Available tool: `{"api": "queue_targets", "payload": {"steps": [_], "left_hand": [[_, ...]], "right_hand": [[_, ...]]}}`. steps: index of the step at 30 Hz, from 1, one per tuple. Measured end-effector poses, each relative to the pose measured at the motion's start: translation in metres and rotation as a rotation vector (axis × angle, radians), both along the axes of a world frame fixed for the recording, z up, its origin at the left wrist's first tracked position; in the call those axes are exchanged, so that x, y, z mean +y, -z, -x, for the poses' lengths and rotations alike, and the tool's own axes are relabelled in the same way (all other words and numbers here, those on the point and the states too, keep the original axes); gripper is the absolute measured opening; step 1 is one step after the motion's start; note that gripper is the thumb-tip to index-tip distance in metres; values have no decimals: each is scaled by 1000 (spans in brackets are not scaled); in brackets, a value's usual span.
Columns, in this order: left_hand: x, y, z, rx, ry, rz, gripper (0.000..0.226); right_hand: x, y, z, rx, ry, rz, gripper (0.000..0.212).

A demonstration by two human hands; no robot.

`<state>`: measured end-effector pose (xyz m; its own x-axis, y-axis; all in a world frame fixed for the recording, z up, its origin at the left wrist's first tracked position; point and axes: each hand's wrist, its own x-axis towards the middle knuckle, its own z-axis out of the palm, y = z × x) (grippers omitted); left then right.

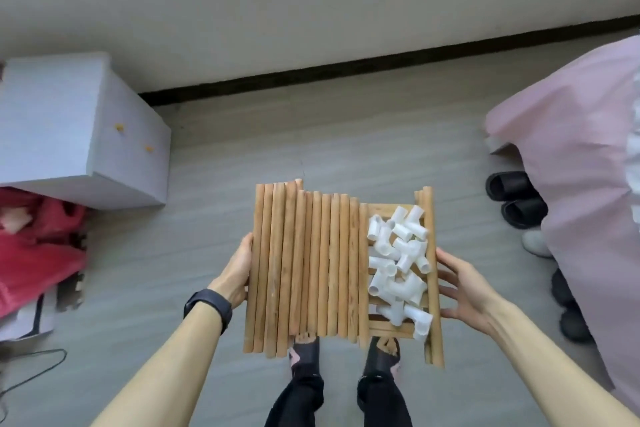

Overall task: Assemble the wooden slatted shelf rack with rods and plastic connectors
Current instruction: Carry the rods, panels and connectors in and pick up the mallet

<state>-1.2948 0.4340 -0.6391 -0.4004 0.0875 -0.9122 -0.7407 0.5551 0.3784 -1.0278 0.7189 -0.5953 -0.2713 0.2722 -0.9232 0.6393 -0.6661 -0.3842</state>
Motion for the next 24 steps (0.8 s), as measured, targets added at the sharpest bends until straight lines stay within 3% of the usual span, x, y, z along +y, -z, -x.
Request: {"api": "queue_targets", "payload": {"steps": [5,14,19,24], "left_hand": [[20,138,-36,-42,-116,59,55],[25,374,-103,-145,-190,130,50],[9,450,-123,-135,-207,153,50],[7,486,-123,-134,-207,127,47]], "right_hand": [[39,143,3,-52,-42,-5,30],[49,391,-32,-169,-74,13,35],[31,474,-44,-203,-96,42,36],[28,515,-42,-228,-113,1,35]]}}
